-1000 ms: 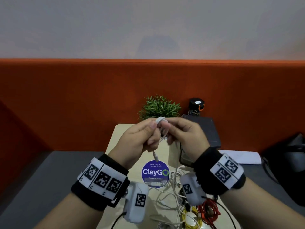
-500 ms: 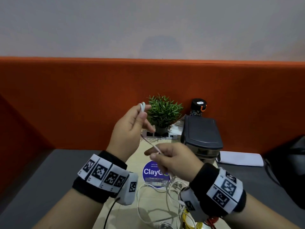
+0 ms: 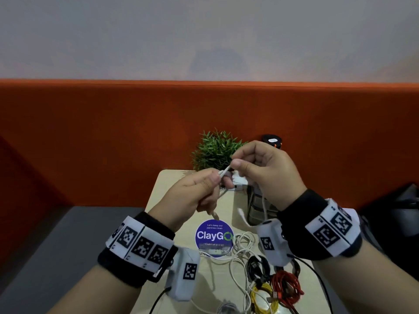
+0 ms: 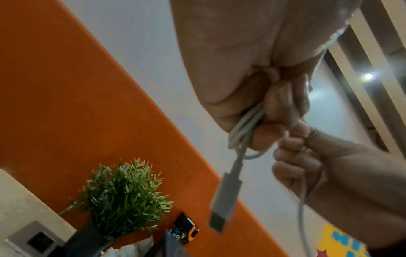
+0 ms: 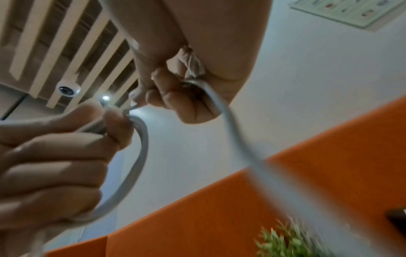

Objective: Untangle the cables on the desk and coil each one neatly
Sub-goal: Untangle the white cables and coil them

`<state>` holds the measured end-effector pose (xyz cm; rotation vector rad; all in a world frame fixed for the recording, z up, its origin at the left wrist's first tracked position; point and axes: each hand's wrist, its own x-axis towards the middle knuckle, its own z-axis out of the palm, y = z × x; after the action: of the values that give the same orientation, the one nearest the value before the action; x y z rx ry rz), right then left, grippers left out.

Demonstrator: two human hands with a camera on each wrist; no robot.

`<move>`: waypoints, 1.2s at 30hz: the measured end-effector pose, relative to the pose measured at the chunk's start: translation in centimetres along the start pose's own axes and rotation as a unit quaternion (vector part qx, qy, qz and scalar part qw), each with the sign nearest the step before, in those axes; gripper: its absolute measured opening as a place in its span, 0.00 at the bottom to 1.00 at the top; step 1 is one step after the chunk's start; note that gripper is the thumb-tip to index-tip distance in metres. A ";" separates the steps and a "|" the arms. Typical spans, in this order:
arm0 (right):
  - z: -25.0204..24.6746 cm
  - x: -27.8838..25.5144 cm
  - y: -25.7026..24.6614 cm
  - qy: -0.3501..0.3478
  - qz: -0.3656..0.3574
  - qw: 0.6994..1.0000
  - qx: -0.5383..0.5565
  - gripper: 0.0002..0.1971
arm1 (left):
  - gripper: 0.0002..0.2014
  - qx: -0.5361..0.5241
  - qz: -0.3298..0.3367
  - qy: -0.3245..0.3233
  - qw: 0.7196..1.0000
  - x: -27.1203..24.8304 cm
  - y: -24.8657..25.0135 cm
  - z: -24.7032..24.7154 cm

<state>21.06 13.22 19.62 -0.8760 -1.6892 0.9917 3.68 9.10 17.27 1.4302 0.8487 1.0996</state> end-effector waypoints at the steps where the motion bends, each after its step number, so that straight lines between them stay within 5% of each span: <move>1: 0.2 0.0 0.4 0.002 0.004 1.000 0.024 0.05 | 0.18 -0.028 -0.002 -0.012 1.000 0.0 0.2 0.0; 5: 1.7 -0.8 2.1 -0.015 0.041 0.993 0.112 0.11 | 0.15 -0.163 0.034 -0.010 0.986 0.1 0.9 0.2; 11: 3.8 -3.2 3.5 -0.128 0.161 0.969 0.140 0.17 | 0.13 -0.254 0.076 0.062 0.962 0.3 2.1 0.5; 17: 3.7 -4.1 3.4 -0.185 0.176 0.965 0.065 0.17 | 0.14 -0.044 0.126 0.147 0.980 0.5 1.6 0.3; 21: 3.0 -3.9 2.0 -0.191 0.102 0.965 -0.150 0.17 | 0.15 0.231 0.140 0.164 0.949 0.2 0.5 0.0; 25: 1.9 -3.7 -0.4 -0.193 0.022 0.942 -0.272 0.19 | 0.15 0.391 0.140 0.148 0.898 0.2 -0.3 -0.1; 30: 0.4 -3.8 -2.2 -0.185 -0.038 0.932 -0.308 0.09 | 0.16 0.460 0.113 0.109 0.874 0.3 -0.3 0.0; 36: -1.2 -2.5 -1.8 -0.119 -0.219 0.821 -0.513 0.05 | 0.22 0.425 0.011 0.028 0.905 -0.2 -0.1 0.7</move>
<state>22.76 10.50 20.62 -0.9424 -2.5296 -0.2304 4.30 8.69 17.14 2.1211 1.4619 0.8012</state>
